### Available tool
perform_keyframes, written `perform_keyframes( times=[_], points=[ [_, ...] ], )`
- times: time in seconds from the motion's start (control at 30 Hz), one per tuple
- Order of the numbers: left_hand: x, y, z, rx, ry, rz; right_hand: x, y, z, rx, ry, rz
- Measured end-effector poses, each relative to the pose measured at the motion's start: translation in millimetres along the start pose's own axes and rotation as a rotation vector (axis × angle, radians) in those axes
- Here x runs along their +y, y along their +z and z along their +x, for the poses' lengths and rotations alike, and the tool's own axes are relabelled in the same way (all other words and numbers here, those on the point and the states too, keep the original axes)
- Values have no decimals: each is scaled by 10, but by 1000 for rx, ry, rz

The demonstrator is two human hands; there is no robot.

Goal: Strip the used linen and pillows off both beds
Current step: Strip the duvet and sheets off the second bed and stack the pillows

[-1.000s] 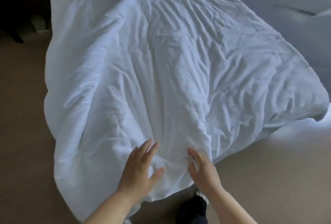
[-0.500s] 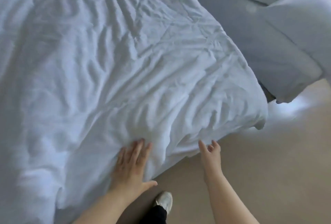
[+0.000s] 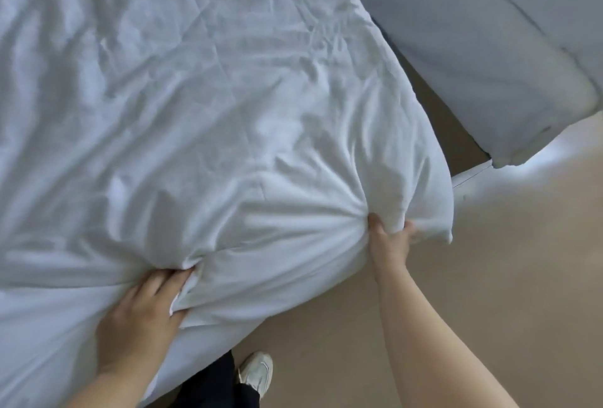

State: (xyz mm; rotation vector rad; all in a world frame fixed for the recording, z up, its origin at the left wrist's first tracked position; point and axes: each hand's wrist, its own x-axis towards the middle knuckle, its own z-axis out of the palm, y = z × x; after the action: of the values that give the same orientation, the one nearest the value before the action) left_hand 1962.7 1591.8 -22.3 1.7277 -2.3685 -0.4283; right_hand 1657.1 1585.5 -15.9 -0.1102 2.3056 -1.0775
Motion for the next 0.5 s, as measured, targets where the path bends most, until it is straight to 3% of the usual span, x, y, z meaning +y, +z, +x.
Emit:
perform_keyframes(
  times=[0.13,0.2,0.37,0.5],
  points=[
    [-43,-151,218,-153,-116,-74,-160,-124,-18,17,-165,-144],
    [18,-312,289,-104,-188,-244,-300,-194,-52,53,-235,-114],
    [885,-710,386,214,214,-186,-1078,-346,-223,89,-501,7],
    [1352,-828,546,301,354,-192,-1564,-861,-209,177,-865,75]
  ],
)
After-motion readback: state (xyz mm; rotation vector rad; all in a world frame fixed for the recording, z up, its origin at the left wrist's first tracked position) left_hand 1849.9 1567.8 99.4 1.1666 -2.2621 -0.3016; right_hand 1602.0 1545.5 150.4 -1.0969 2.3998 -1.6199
